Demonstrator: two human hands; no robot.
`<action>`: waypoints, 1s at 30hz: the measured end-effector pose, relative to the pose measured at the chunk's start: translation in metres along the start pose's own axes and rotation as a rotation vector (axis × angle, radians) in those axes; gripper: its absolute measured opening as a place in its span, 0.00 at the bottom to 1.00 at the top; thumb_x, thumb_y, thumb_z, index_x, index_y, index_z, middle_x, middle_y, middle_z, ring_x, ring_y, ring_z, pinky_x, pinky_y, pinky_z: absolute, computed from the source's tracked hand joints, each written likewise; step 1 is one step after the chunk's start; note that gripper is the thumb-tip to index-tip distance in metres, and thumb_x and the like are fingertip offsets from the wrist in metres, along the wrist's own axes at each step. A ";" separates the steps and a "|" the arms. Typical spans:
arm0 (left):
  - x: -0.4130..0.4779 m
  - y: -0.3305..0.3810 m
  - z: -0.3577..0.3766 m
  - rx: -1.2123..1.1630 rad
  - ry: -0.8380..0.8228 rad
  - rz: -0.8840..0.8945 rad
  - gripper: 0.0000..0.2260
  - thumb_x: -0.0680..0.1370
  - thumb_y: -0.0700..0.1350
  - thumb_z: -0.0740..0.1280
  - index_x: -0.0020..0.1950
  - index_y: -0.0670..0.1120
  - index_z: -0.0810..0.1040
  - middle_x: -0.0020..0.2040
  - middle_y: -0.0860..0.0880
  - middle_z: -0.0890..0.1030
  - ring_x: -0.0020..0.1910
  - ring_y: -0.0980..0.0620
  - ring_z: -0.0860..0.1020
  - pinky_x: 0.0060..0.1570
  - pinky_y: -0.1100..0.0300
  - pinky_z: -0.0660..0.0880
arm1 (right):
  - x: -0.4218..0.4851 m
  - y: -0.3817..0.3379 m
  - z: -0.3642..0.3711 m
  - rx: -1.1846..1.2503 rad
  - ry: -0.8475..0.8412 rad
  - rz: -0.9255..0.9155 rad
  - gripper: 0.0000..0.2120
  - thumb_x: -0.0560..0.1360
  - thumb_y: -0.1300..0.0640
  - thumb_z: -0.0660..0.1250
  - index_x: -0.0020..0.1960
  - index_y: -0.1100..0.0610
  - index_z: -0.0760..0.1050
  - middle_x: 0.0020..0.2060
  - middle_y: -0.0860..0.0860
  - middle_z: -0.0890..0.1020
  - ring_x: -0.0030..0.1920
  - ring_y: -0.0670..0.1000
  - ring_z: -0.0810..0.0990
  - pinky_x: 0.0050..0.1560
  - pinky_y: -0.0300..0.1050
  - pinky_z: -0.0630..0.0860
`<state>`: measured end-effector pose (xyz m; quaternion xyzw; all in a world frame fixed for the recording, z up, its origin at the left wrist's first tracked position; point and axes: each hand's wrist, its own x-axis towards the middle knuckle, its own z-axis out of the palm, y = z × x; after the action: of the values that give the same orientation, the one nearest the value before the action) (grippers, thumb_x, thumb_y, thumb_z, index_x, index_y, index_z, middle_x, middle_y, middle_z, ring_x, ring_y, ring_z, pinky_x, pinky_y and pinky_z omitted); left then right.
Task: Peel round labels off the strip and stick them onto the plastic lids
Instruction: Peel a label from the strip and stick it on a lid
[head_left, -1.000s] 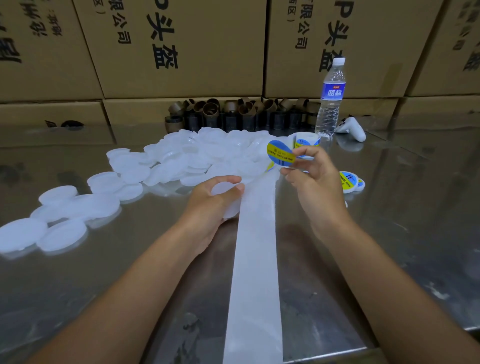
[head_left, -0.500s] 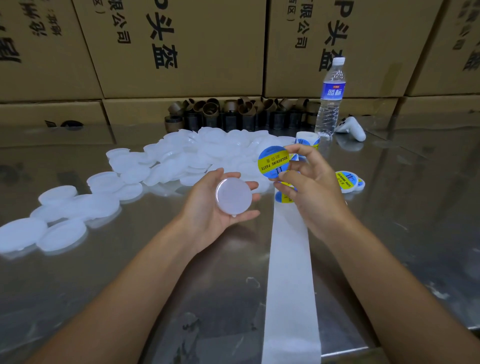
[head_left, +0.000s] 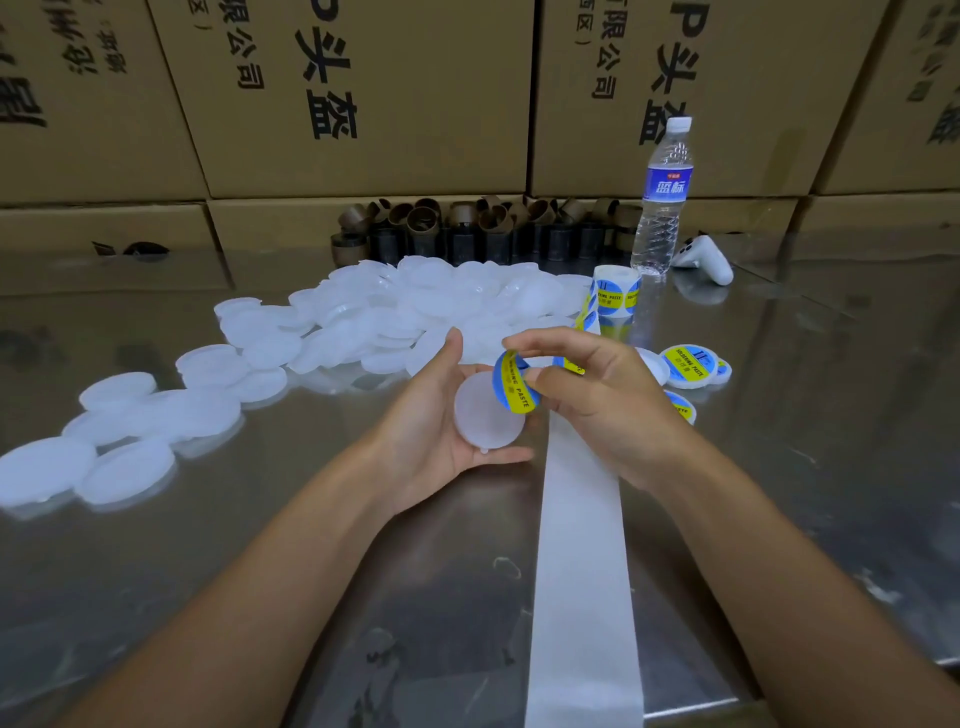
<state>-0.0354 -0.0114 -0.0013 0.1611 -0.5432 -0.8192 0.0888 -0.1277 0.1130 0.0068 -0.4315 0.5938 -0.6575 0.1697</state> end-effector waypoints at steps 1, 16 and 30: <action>0.000 0.000 0.000 0.015 -0.009 -0.001 0.29 0.80 0.63 0.48 0.62 0.41 0.74 0.55 0.41 0.80 0.54 0.42 0.80 0.41 0.49 0.80 | -0.001 -0.001 0.001 -0.005 -0.024 0.006 0.23 0.75 0.71 0.61 0.40 0.45 0.84 0.41 0.44 0.83 0.42 0.46 0.81 0.43 0.37 0.77; 0.009 -0.007 -0.005 0.092 -0.097 0.012 0.30 0.80 0.63 0.46 0.59 0.43 0.78 0.56 0.43 0.82 0.57 0.45 0.80 0.62 0.41 0.72 | -0.008 0.000 0.016 -0.333 -0.002 -0.132 0.21 0.73 0.72 0.63 0.42 0.46 0.81 0.43 0.47 0.75 0.41 0.45 0.73 0.41 0.31 0.67; 0.010 -0.008 -0.005 0.058 -0.153 -0.015 0.35 0.80 0.64 0.43 0.63 0.37 0.74 0.61 0.37 0.78 0.57 0.43 0.80 0.54 0.45 0.79 | -0.012 0.001 0.019 -0.561 -0.041 -0.190 0.18 0.74 0.71 0.61 0.45 0.52 0.83 0.46 0.49 0.73 0.43 0.42 0.72 0.46 0.35 0.69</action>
<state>-0.0430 -0.0161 -0.0120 0.1048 -0.5708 -0.8136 0.0361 -0.1067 0.1099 -0.0001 -0.5285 0.7058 -0.4717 -0.0067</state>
